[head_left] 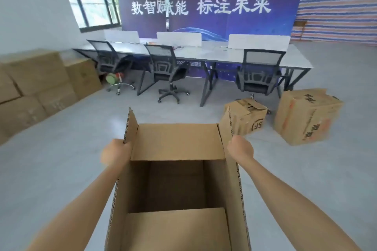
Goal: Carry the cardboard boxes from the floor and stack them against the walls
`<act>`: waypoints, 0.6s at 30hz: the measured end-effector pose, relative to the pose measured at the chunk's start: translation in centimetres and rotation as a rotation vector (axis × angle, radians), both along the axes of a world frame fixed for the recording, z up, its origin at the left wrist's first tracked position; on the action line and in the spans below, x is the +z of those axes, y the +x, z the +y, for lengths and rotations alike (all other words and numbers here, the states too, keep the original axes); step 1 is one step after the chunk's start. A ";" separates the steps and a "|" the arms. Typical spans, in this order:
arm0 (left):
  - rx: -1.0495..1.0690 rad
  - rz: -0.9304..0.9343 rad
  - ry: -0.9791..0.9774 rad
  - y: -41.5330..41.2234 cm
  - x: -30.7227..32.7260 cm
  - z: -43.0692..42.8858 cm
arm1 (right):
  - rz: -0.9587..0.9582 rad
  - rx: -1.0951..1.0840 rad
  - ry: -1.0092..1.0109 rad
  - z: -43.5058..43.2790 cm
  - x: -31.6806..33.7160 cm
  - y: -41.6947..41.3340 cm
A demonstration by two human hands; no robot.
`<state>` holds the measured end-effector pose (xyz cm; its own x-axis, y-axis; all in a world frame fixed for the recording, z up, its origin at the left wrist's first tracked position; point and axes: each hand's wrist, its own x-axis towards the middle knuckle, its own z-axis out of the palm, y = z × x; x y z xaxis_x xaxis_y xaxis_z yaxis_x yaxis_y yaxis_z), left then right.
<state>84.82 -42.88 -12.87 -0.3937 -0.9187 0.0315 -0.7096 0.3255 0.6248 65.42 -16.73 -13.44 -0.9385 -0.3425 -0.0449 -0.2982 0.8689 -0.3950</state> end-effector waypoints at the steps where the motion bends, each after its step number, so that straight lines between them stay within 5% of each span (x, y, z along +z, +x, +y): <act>1: 0.041 -0.013 0.002 0.3 -0.1 -0.1 | -0.006 0.040 -0.004 -0.9 -0.3 -0.7; 18: 0.588 0.007 -0.047 0.0 0.3 2.9 | 0.168 0.542 -0.095 -10.2 1.5 -11.0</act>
